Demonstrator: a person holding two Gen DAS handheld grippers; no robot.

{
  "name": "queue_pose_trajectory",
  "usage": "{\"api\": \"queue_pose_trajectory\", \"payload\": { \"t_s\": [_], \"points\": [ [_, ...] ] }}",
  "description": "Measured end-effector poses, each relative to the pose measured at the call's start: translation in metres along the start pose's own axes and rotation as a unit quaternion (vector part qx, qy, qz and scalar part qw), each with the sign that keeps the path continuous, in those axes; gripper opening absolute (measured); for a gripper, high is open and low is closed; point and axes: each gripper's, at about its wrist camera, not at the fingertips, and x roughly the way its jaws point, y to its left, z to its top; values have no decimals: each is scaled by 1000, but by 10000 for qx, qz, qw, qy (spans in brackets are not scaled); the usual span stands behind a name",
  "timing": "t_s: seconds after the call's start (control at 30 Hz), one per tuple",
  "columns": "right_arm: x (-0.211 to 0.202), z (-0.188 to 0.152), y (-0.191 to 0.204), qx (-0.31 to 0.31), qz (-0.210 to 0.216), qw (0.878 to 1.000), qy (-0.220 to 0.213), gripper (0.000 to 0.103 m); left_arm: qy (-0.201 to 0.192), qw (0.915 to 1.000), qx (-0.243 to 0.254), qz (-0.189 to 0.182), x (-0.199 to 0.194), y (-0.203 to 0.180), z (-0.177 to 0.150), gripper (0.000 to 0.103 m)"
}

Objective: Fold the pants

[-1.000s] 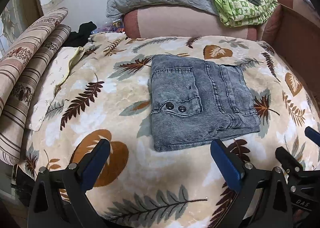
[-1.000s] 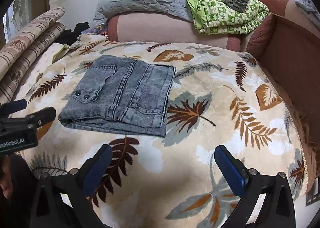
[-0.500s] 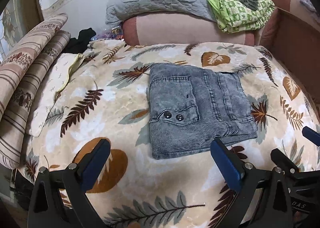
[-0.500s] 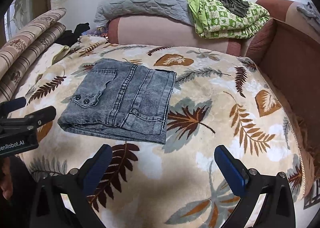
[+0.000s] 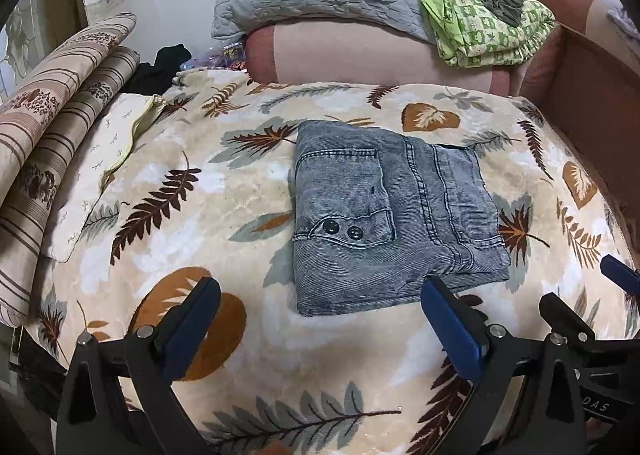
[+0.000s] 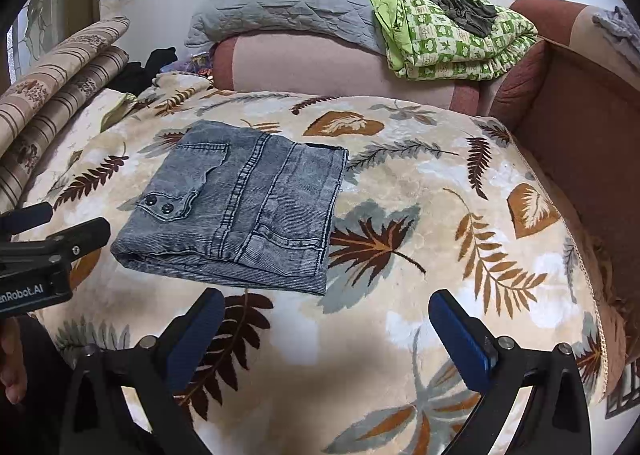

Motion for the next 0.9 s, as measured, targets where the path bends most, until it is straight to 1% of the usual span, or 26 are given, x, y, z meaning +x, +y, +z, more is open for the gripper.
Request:
{"api": "queue_pose_trajectory", "payload": {
  "t_s": [0.43,0.63,0.77,0.9],
  "points": [
    [4,5,-3,-15,-8,10000,3,103,-15,9999,80,-61,3,-8,6,100],
    [9,8,-2,-56,-13,10000,48,103,30,9999,56,-119,10,-8,10,100],
    [14,12,-2,-75,-9,10000,62,103,-45,9998,143,-136,12,-13,12,101],
    [17,16,-2,-70,2,9999,76,103,-31,9997,127,-197,15,-13,18,101]
  ]
}}
